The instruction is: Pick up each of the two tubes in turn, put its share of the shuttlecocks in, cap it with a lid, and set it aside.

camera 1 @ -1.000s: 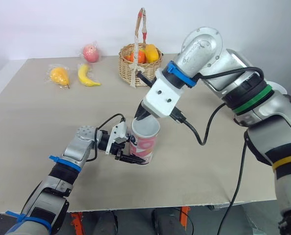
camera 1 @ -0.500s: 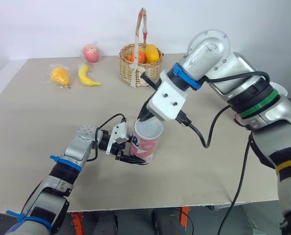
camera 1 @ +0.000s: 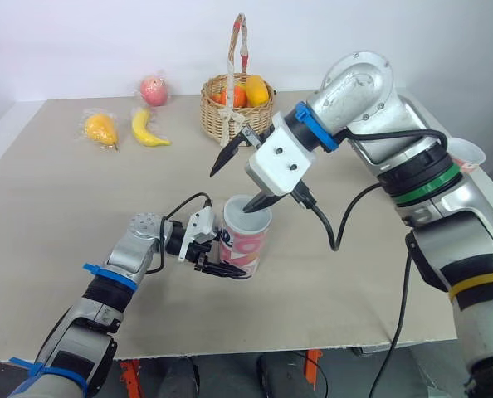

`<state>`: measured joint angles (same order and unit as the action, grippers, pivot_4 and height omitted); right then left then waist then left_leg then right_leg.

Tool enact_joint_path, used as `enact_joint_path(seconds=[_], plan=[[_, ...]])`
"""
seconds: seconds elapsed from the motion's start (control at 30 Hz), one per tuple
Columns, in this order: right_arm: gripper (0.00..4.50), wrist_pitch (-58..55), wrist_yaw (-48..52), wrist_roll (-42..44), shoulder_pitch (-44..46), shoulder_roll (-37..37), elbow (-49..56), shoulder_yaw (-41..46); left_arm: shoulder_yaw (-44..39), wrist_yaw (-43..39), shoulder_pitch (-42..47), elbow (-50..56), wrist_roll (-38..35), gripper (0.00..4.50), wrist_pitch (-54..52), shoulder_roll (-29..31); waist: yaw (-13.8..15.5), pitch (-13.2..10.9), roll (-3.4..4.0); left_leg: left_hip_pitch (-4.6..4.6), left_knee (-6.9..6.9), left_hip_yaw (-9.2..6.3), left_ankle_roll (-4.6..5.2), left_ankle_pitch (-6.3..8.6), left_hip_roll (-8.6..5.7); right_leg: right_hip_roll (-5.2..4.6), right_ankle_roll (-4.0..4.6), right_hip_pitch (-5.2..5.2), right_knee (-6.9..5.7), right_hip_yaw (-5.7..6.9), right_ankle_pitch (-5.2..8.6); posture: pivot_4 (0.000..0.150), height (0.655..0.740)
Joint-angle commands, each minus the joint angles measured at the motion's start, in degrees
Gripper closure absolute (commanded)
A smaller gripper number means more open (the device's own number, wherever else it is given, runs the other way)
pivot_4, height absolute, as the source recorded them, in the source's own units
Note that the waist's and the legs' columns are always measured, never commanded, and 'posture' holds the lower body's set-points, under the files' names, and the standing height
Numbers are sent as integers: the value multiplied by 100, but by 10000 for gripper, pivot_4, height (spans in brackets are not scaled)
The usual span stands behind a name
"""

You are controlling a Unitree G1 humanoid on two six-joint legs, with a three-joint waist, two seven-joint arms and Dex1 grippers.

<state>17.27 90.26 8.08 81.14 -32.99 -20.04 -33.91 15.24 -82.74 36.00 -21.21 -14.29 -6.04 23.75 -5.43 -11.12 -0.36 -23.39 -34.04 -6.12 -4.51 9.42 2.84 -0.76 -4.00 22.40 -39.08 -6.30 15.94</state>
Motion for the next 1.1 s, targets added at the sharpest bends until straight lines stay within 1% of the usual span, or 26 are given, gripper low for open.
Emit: enact_joint_path(seconds=[0.03, 0.13, 0.23, 0.27, 0.3, 0.33, 0.37, 0.4, 0.43, 0.47, 0.57, 0.77, 0.83, 1.1], plan=[[6265, -245, 223, 166, 39, -140, 176, 280, 119, 20, -141, -298, 226, 14330, -99, 120, 0, 0, 0, 0, 0, 0, 0, 0, 0, 0, 0, 0, 0, 0, 0, 1500, 7400], [6265, -533, 224, 529, 108, -359, 231, 409, 117, 8, -135, -304, 224, 14330, -100, 124, 0, 0, 0, -1, 1, 0, 0, 0, 0, 0, 0, 0, 0, 0, 0, 1500, 7400], [6265, -1009, 224, 1202, 274, -671, 222, 545, 118, -1, -133, -309, 230, 14330, -94, 140, 1, -1, -1, -2, 1, 0, 0, 0, 0, 0, 1, 1, 0, 0, 1, 1500, 7400], [9959, -1180, 224, 1465, 294, -777, 260, 554, 115, -2, -128, -319, 233, 14330, -88, 143, -2, -1, -1, -2, 1, 0, 0, 0, 0, -1, 1, 1, 0, -1, 1, 1500, 7400], [12633, -1377, 224, 1711, 299, -853, 306, 565, 113, -6, -123, -330, 235, 14330, -81, 145, -3, -1, -1, 0, 3, 0, 0, 0, 0, 0, 3, 1, 0, -1, 2, 1500, 7400], [13632, -1515, 224, 1884, 308, -903, 334, 566, 110, -11, -119, -341, 237, 14330, -76, 147, -4, -1, -1, 2, 6, 0, 0, 0, 0, 0, 3, 1, 0, -1, 2, 1500, 7400], [19489, -1611, 224, 1976, 308, -922, 350, 551, 107, -20, -113, -356, 239, 14330, -68, 150, -8, -1, -1, 2, 6, 0, 0, 0, 0, 0, 4, 1, 0, -1, 2, 1500, 7400], [21648, -1648, 224, 2018, 295, -952, 375, 487, 107, -24, -107, -361, 240, 14330, -67, 148, -11, -1, -1, 2, 6, 0, 0, 0, 0, 0, 4, 1, 0, -2, 2, 1500, 7400], [26385, -1677, 224, 2009, 252, -966, 400, 442, 111, -23, -102, -362, 244, 14330, -66, 137, -14, -1, -1, 2, 6, 0, 0, 0, 0, -1, 3, 1, 0, -2, 2, 1500, 7400], [32613, -1726, 224, 2013, 177, -971, 430, 397, 117, -25, -93, -363, 247, 14330, -70, 124, -14, -1, -1, 2, 6, 0, 0, 0, 0, 0, 3, 1, 0, -2, 2, 1500, 7400], [44788, -1834, 224, 2040, 41, -952, 492, 361, 124, -35, -77, -374, 249, 14330, -66, 112, -14, -1, -1, 1, 6, 0, 0, 0, 0, 0, 3, 1, 0, -2, 2, 1500, 7400], [44788, -1963, 224, 2093, -88, -986, 661, 306, 114, -45, -86, -363, 248, 14330, -73, 130, -14, -1, -1, -1, 7, 0, 0, 0, 0, 0, 3, 4, 1, -2, 2, 1500, 7400], [44788, -1983, 224, 1868, -185, -826, 691, 370, 112, -47, -98, -345, 243, 14330, -90, 134, -15, -1, -1, -1, 7, 0, 0, 0, 0, 0, 3, 4, 1, -2, 3, 1500, 7400], [44788, -1918, 224, 1633, -359, -679, 873, 94, 113, -40, -143, -278, 242, 14330, -120, 153, -21, -1, -1, -2, 7, 0, 0, 0, 0, 0, 3, 5, 1, -1, 3, 1500, 7400]])
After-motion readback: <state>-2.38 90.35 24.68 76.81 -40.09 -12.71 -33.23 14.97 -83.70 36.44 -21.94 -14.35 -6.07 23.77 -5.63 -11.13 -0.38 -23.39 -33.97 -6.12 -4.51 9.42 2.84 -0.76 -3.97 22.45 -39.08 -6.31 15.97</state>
